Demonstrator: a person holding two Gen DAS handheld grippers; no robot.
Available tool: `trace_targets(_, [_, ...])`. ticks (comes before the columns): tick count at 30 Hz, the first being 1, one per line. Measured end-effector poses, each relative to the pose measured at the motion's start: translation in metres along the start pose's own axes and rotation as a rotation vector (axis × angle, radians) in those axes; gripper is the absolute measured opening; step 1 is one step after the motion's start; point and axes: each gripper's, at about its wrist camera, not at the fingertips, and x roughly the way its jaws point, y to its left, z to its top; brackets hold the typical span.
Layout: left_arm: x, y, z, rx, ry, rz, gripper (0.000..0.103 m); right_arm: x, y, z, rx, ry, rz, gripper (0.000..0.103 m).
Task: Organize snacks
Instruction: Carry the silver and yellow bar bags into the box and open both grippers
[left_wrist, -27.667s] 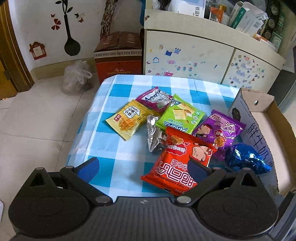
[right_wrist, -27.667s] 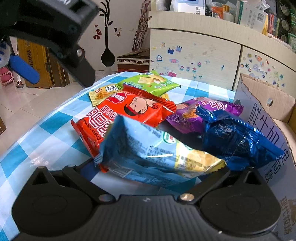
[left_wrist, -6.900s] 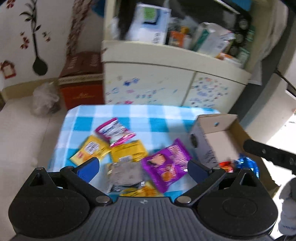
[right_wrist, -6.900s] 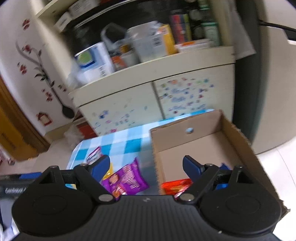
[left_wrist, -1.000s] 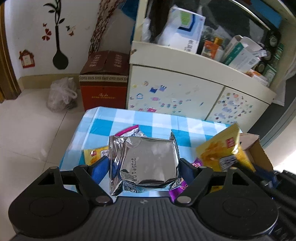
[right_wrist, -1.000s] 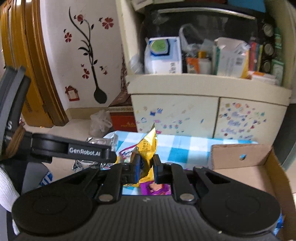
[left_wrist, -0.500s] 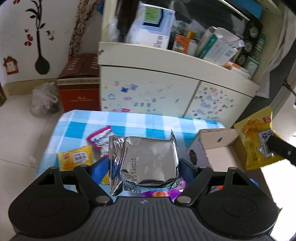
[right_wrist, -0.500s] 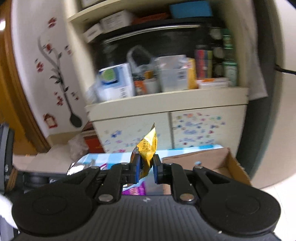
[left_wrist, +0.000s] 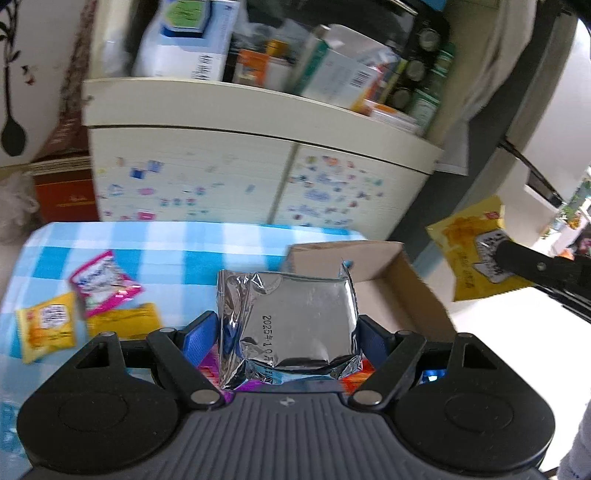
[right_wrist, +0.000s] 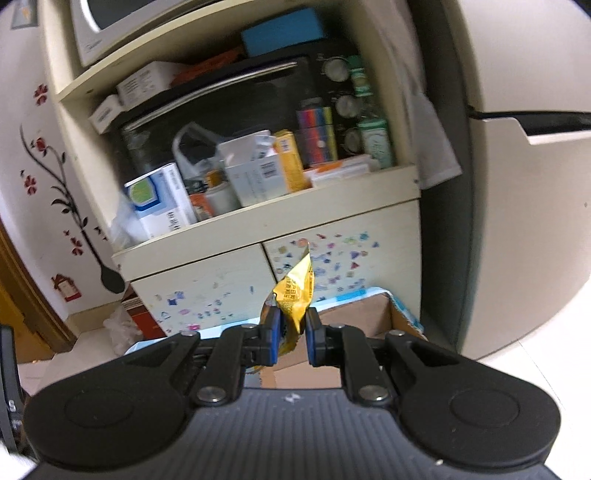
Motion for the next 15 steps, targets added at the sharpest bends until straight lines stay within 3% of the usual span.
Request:
trace_targets(6, [0.016,-0.023,-0.008,0.018,0.017,-0.084,0.084,0.003,-0.014,0.000,0.050,0.016,-0.038,0.013])
trace_targets(15, [0.040,-0.051,-0.021,0.055,0.044,-0.139,0.085,0.007,-0.026,0.000,0.096,0.026,-0.069,0.013])
